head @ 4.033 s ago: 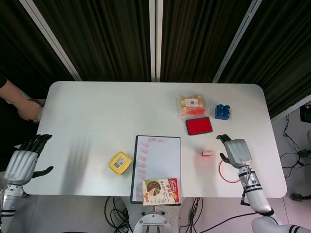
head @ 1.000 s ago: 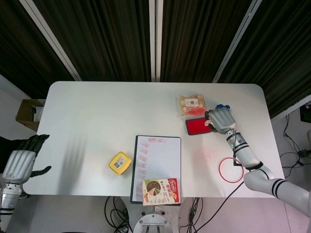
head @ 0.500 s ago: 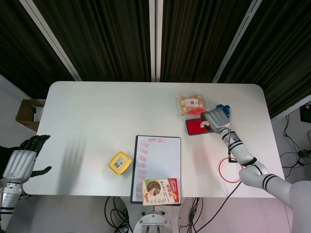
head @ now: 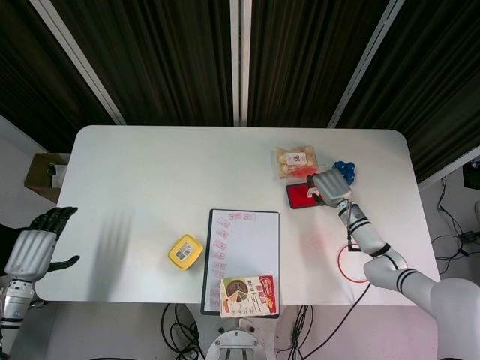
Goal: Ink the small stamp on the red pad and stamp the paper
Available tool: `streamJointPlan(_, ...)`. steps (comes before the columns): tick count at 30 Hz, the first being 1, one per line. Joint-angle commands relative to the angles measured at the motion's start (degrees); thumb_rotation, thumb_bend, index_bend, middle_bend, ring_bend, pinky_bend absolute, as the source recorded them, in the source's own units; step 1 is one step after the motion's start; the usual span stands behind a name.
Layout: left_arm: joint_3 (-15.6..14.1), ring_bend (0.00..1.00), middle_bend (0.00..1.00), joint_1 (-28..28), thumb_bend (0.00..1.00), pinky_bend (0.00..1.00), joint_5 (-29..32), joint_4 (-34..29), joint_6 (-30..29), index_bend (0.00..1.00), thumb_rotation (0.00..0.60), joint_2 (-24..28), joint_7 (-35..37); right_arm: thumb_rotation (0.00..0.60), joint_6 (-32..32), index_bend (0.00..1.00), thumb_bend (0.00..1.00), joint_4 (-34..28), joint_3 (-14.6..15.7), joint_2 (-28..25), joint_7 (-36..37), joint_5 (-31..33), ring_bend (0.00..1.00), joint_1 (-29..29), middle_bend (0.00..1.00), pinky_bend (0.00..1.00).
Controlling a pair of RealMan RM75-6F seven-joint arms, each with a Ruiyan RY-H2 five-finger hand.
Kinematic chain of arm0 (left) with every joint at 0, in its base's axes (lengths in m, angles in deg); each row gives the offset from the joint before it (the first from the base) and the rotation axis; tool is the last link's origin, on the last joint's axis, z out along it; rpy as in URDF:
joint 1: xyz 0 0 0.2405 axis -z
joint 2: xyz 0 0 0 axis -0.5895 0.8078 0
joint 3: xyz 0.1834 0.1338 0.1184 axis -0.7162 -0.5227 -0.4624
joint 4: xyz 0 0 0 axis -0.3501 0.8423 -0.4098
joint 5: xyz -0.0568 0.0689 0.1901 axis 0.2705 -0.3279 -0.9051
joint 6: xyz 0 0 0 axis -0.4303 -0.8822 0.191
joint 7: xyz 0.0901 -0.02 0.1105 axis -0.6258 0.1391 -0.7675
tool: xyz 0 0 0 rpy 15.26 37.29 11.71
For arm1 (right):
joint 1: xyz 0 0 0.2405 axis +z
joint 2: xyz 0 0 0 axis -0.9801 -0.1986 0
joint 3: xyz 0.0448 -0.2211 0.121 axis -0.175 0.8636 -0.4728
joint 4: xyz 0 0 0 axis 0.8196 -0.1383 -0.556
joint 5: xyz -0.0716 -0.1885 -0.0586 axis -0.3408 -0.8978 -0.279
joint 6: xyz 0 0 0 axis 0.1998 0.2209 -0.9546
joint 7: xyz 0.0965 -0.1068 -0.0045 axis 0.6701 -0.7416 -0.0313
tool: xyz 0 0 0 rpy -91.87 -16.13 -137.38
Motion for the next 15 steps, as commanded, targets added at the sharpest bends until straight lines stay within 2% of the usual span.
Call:
streamJointPlan(1, 0.00, 0.12, 0.14, 0.03, 0.00, 0.20, 0.03, -0.05, 0.04, 0.12, 0.600, 0.03, -0.03, 0.600, -0.08, 1.00, 0.45, 0.83, 0.40, 0.61, 0.71, -0.19, 0.90, -0.02, 0.85, 1.00)
streamJointPlan(15, 0.01, 0.12, 0.14, -0.07, 0.00, 0.20, 0.07, -0.23, -0.30, 0.12, 0.600, 0.04, -0.21, 0.600, 1.25, 1.00, 0.45, 3.26, 1.02, 1.66, 2.57, -1.00, 0.90, -0.15, 0.86, 1.00)
